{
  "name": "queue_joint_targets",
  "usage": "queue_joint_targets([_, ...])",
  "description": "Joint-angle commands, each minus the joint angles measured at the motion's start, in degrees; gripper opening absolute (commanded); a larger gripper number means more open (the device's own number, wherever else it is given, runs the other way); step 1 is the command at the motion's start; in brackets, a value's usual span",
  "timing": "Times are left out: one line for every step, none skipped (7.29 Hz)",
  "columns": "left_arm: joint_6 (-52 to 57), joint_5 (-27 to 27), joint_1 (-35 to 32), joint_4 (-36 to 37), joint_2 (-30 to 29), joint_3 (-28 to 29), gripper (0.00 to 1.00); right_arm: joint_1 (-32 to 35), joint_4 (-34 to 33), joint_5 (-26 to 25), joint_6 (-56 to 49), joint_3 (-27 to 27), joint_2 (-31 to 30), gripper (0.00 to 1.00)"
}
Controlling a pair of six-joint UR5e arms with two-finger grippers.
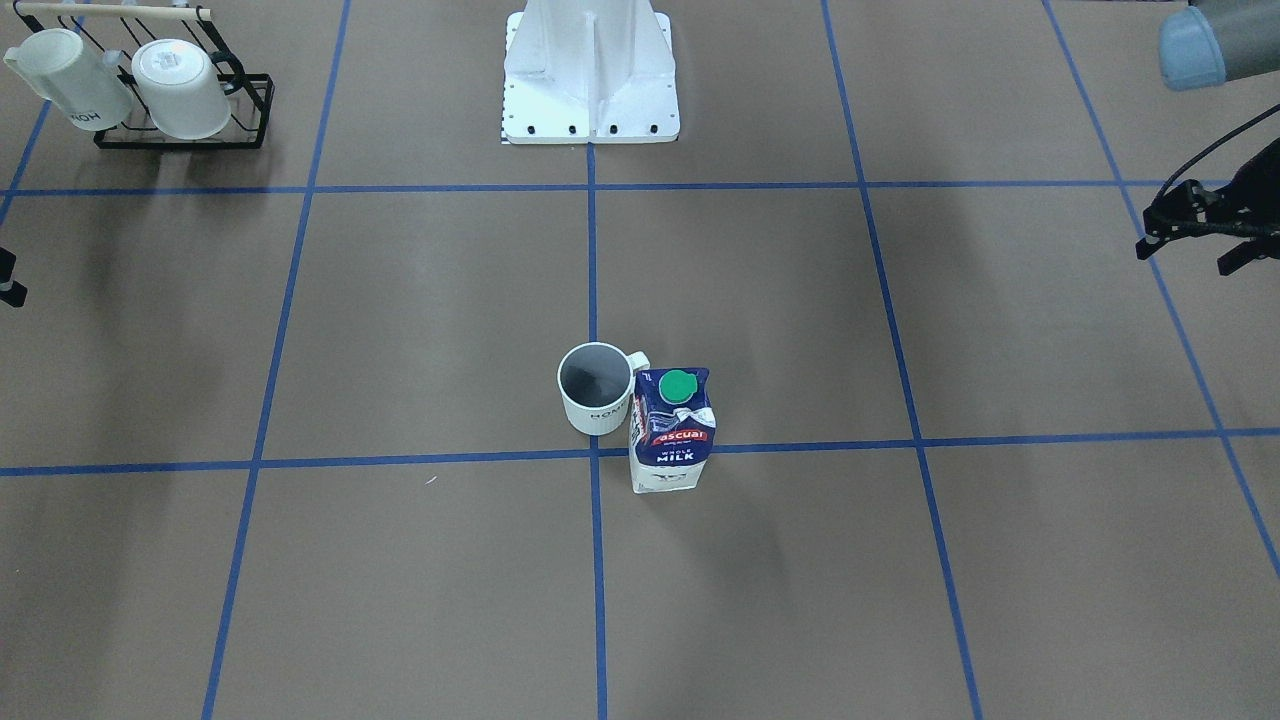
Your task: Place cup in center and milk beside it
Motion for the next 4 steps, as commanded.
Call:
queue_joint_targets([-0.13,-0.10,0.01,0.00,-0.47,-0.21,0.98,-0.01,0.17,0.12,-0.02,0.14,0.30,1.00])
queue_joint_targets([-0.13,-0.02,0.01,0.00,-0.65,-0.04,0.98,-0.01,0.17,0.12,-0.02,0.23,0.30,1.00])
queue_joint_targets([-0.04,0.07,0.01,0.00,-0.57,-0.13,0.98,-0.01,0.17,0.21,-0.02,0.49,0.30,1.00])
queue_joint_targets([-0.13,0.16,0.01,0.00,-0.56,0.05,0.98,-0.01,0.17,0.21,0.07,0.41,0.30,1.00])
